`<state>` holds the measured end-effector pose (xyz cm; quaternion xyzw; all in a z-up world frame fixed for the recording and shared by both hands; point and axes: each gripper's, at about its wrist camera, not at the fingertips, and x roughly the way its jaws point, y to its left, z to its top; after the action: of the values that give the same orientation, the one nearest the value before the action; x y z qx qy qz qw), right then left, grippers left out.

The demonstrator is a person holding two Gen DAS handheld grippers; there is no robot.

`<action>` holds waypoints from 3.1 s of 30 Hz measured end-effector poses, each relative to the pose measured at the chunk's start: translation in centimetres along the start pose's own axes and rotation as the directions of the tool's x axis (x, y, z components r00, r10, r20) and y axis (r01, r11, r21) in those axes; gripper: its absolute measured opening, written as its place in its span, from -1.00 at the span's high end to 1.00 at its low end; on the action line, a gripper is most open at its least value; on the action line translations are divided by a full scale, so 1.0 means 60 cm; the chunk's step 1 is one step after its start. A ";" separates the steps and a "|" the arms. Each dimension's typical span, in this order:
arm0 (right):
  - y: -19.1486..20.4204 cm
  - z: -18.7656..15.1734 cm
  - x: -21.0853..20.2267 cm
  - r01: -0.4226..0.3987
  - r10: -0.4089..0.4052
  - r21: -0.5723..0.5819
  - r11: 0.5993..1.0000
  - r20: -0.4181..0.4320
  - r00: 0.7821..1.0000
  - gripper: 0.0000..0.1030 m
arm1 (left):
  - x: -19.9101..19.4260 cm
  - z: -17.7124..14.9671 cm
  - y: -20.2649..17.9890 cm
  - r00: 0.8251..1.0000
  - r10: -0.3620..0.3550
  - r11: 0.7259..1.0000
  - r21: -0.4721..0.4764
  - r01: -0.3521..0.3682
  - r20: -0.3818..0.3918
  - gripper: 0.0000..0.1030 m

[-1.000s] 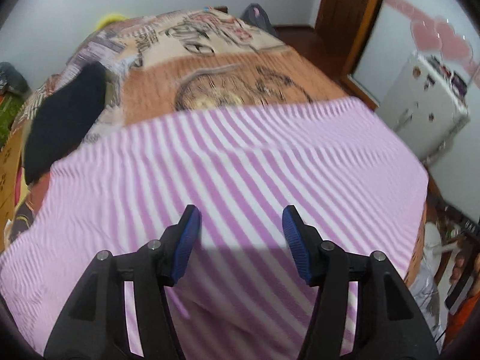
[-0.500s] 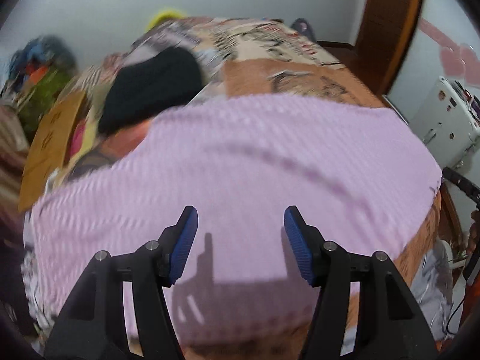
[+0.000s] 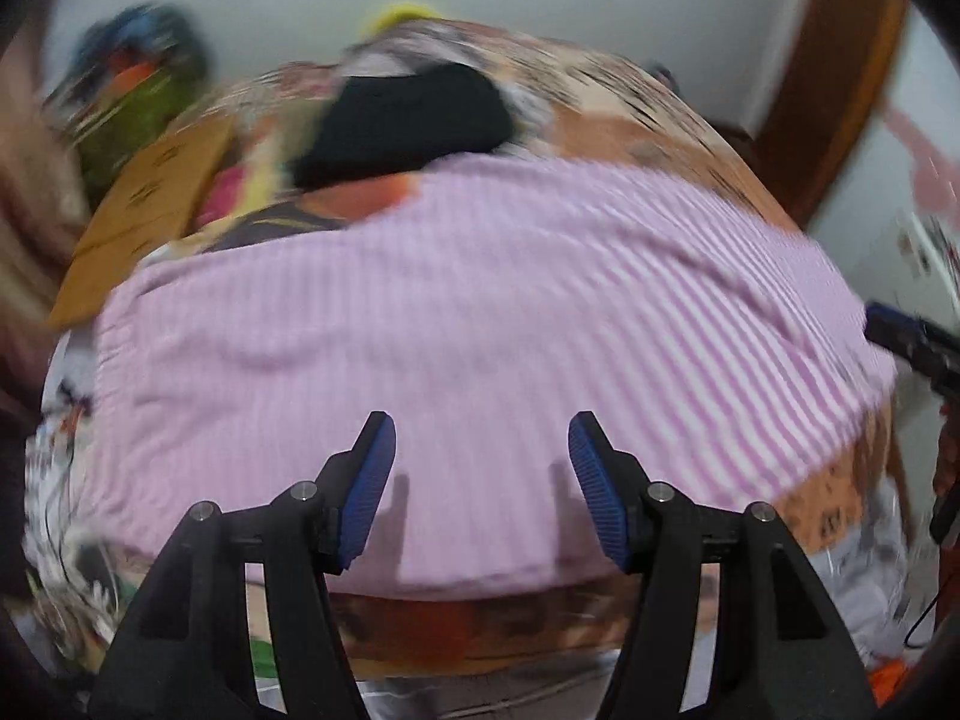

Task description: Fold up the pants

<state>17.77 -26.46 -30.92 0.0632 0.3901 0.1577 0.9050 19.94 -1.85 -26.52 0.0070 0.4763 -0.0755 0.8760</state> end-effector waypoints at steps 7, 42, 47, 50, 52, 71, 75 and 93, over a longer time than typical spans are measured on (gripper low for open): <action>0.099 0.133 0.090 -0.033 0.029 -0.265 0.964 -0.017 0.999 -0.28 | -0.031 -0.033 0.218 0.970 0.242 0.937 -0.264 -0.229 0.018 -0.29; 0.223 0.299 0.471 -0.064 -0.050 -0.401 0.914 -0.267 0.962 0.97 | 0.038 -0.083 0.328 0.941 0.337 0.903 -0.273 -0.331 -0.023 0.29; 0.190 0.289 0.365 -0.120 0.037 -0.353 0.928 -0.234 0.971 0.91 | -0.009 -0.066 0.322 0.934 0.358 0.894 -0.288 -0.344 -0.002 0.22; 0.156 0.264 0.274 -0.104 0.042 -0.339 0.935 -0.185 0.982 0.62 | -0.043 -0.045 0.305 0.936 0.347 0.903 -0.287 -0.319 0.052 0.17; 0.129 0.233 0.222 -0.075 0.025 -0.329 0.941 -0.154 0.988 0.28 | -0.057 -0.027 0.282 0.941 0.327 0.919 -0.263 -0.294 0.088 0.09; -0.248 -0.148 -0.092 0.370 -0.338 0.240 0.897 -0.164 0.927 -0.24 | 0.065 0.109 -0.217 0.996 -0.066 0.961 0.274 0.047 0.061 -0.36; -0.308 -0.179 -0.146 0.393 -0.378 0.388 0.834 -0.119 0.918 -0.25 | 0.139 0.112 -0.299 0.996 -0.072 0.943 0.323 0.084 -0.051 -0.36; -0.391 -0.224 -0.103 0.093 -0.167 0.713 0.695 0.034 0.985 -0.26 | 0.190 0.087 -0.518 0.991 -0.093 0.865 0.486 0.126 -0.091 -0.65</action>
<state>9.57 -50.73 -41.49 0.3858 0.3800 -0.0721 0.8376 26.06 -34.43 -31.31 0.2044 0.4692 -0.2433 0.8240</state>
